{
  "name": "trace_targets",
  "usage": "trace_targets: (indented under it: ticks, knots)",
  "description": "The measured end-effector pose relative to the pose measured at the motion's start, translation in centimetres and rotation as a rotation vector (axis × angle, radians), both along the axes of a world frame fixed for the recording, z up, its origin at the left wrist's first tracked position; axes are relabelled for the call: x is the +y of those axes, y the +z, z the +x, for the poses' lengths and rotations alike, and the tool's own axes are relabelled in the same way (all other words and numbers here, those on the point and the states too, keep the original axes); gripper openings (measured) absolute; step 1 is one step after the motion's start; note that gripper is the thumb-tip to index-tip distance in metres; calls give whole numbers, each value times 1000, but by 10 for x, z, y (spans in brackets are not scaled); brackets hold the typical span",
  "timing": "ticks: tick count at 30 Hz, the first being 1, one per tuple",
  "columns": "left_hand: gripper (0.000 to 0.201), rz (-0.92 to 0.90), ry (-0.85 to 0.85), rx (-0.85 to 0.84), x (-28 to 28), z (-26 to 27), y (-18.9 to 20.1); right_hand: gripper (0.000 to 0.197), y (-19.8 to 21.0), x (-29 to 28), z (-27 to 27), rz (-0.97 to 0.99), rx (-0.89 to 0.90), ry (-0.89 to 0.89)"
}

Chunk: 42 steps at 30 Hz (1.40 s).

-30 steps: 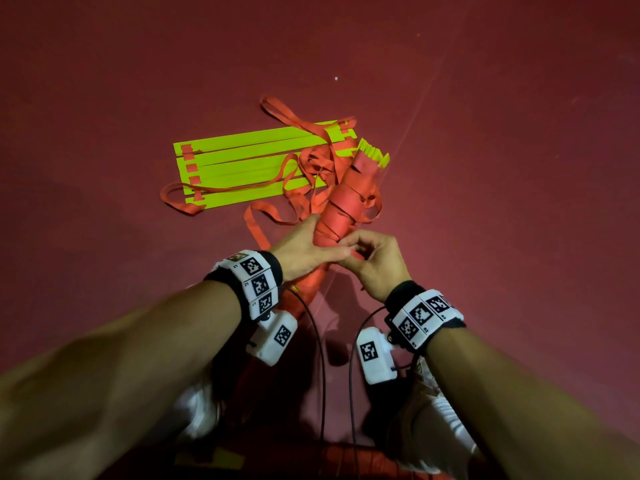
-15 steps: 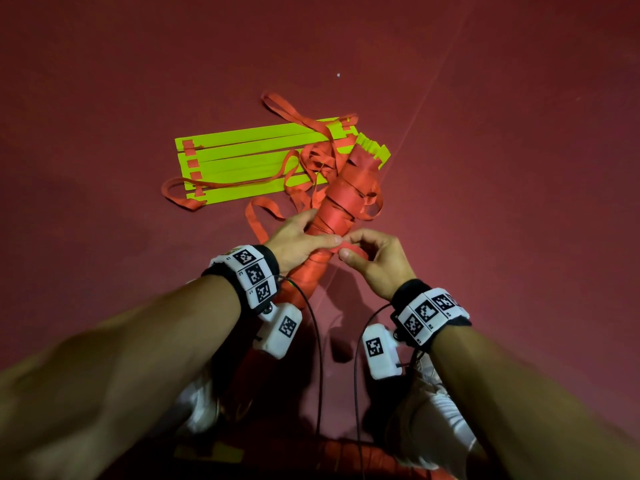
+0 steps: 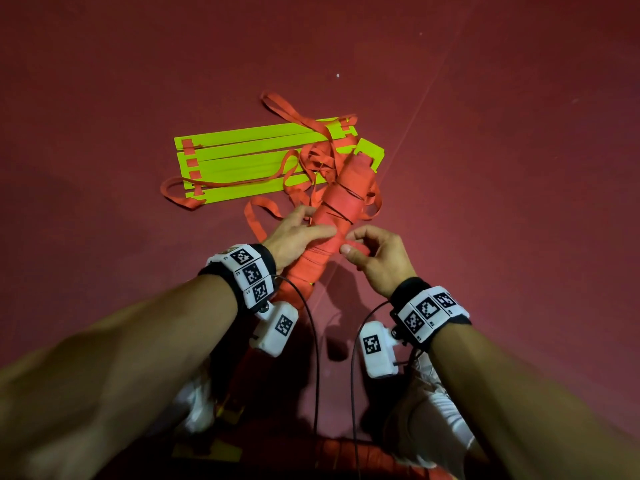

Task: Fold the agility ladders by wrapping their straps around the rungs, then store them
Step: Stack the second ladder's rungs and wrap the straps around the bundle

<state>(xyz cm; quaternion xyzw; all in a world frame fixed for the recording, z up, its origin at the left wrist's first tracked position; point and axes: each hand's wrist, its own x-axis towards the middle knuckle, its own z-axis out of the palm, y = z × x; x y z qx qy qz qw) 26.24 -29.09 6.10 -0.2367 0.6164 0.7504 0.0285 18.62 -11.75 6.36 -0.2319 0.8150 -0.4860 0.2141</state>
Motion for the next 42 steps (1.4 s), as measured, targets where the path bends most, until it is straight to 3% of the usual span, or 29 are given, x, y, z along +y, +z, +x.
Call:
trace_targets:
  ticks: [2,5,8,12,15,22,26,28,30,33,37,42]
  knots:
    - [101,-102,-54,11,1,1,0,17,4,-3,2,-23,22,22]
    - [112,-194,-70,19,1,2,-7,21,10,-9,4,-54,6,16]
    - [110,-213,-38,14,1,4,-2,26,12,-10,4,-45,-1,-40]
    - [88,-190,-10,18,0,5,0,26,10,-11,7,-11,52,-95]
    - [82,-172,-6,18,-1,5,2,39,11,-13,7,83,89,-171]
    - [97,-232,7,20,-2,3,2,15,20,-19,12,-10,-119,-77]
    - [128,-284,-11,-37,-3,0,2,30,19,-20,14,-61,-244,-70]
    - [120,-183,-17,-70,-1,-1,5,47,19,-21,18,-66,-283,-72]
    - [92,-43,-15,-88,1,-5,11,52,17,-23,21,-58,-288,-88]
    - [65,22,-37,-104,0,-9,16,47,13,-23,20,-69,-306,-115]
    - [32,24,-193,-38,-11,-10,14,36,11,-23,11,-63,-313,-97]
    - [31,-27,-123,-8,-27,-18,9,33,23,-34,5,-89,-274,-86]
